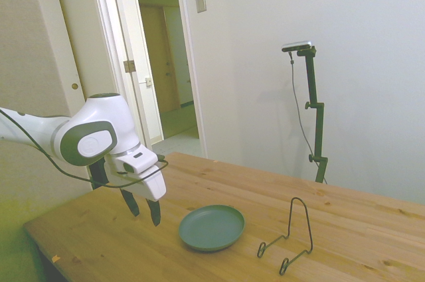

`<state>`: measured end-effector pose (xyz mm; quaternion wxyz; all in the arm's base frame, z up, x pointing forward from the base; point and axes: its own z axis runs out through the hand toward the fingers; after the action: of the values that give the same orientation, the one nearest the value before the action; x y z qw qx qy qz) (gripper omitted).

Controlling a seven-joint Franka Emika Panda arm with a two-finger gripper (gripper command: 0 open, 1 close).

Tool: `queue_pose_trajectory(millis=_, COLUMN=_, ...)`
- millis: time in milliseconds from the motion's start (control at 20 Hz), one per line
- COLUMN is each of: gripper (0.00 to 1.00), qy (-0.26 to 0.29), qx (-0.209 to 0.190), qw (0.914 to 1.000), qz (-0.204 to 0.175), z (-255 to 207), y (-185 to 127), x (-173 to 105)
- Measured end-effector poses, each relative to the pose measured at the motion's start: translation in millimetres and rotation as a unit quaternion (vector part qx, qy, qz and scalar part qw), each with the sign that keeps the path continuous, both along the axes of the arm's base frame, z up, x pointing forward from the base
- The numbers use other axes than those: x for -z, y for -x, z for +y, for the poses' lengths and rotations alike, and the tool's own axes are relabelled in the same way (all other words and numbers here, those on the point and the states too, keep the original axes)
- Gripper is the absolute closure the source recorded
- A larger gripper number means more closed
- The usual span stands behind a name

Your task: Load the plate

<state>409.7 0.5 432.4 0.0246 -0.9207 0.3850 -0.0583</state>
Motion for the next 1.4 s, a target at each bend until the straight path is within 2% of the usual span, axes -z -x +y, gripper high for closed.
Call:
queue_pose_trajectory(millis=200, gripper=0.00, qy=-0.007, qx=0.001, qw=1.0000, qz=-0.002, z=-2, y=-2, x=-3)
queue_pose_trajectory(millis=300, gripper=0.00, qy=0.003, qx=-0.015, qw=0.9999, qz=0.004, z=-5, y=-7, x=-11)
queue_pose_trajectory(millis=450, gripper=0.00, qy=0.030, qx=-0.068, qw=0.9967, qz=0.033, z=-15, y=-19, x=-28)
queue_pose_trajectory(millis=550, gripper=0.00, qy=0.050, qx=-0.105, qw=0.9925, qz=0.039, z=-29, y=-30, x=-43)
queue_pose_trajectory(millis=700, gripper=0.00, qy=0.073, qx=-0.171, qw=0.9821, qz=0.034, z=-53, y=-46, x=-59)
queue_pose_trajectory(millis=900, gripper=0.00, qy=0.084, qx=-0.257, qw=0.9625, qz=0.021, z=-79, y=-61, x=-45)
queue_pose_trajectory(millis=1000, gripper=0.00, qy=0.087, qx=-0.282, qw=0.9551, qz=0.022, z=-85, y=-73, x=-24)
queue_pose_trajectory(millis=1150, gripper=0.00, qy=0.090, qx=-0.298, qw=0.9500, qz=0.019, z=-85, y=-76, x=-27)
queue_pose_trajectory(millis=1400, gripper=0.00, qy=0.099, qx=-0.363, qw=0.9265, qz=0.013, z=-97, y=-98, x=-35)
